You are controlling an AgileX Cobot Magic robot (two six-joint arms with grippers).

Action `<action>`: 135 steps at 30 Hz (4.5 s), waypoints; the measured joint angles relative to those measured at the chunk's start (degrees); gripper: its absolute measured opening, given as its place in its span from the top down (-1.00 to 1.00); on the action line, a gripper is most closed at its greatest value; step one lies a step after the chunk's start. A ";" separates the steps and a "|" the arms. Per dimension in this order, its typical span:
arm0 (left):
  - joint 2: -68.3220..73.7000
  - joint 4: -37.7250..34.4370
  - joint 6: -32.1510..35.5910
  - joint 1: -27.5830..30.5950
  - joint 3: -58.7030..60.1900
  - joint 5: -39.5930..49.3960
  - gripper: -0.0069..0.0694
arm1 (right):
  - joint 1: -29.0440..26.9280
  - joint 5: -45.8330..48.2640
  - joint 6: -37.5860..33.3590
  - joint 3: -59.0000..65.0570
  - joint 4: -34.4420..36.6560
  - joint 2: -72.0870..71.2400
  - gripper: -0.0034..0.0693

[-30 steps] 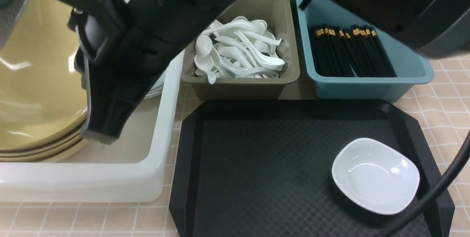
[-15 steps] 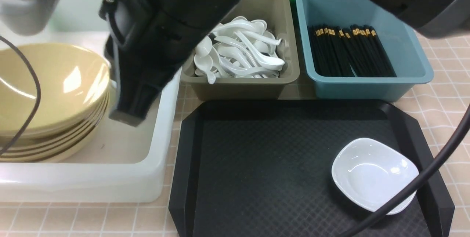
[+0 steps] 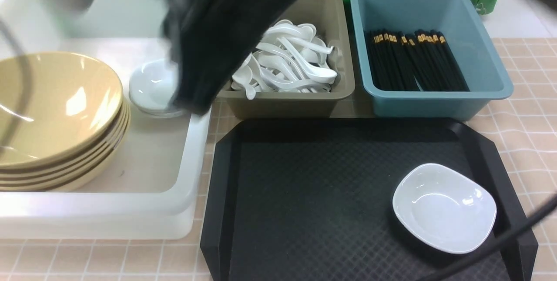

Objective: On brown table put chopsticks spoon bowls plates into blue grey white boxes.
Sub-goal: 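Place the tan bowl onto the bowl stack in the left bin with the left gripper, then grasp the small white bowl on the black tray by its rim with the left gripper, then place the white bowl into the white bin with the other dishes with the left gripper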

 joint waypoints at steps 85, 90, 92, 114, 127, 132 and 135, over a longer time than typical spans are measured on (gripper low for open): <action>69.57 -15.53 7.07 -60.30 -42.94 0.75 -0.53 | -9.87 0.37 31.91 58.70 -14.37 -64.08 0.74; 72.17 -18.77 6.90 -60.30 -43.04 -2.06 -0.34 | -9.87 0.37 31.91 58.70 -14.37 -64.08 0.73; 72.34 -19.05 6.90 -60.30 -43.24 -2.15 -0.14 | -9.87 0.37 31.91 58.70 -14.37 -64.08 0.73; 47.63 -18.68 13.57 -34.89 -44.69 6.67 0.81 | -9.87 -0.74 19.45 55.51 -9.49 -48.61 0.73; 41.51 -18.36 18.66 -6.56 -41.90 13.59 0.81 | -9.58 -7.73 3.77 28.41 7.37 -20.48 0.72; 46.26 -21.80 19.80 -1.64 -40.78 10.51 0.81 | -8.09 -7.41 0.30 20.08 8.60 -13.23 0.72; 50.20 -25.66 24.09 -1.41 -40.78 9.26 0.81 | -8.02 -7.41 -1.50 17.13 8.72 -9.96 0.72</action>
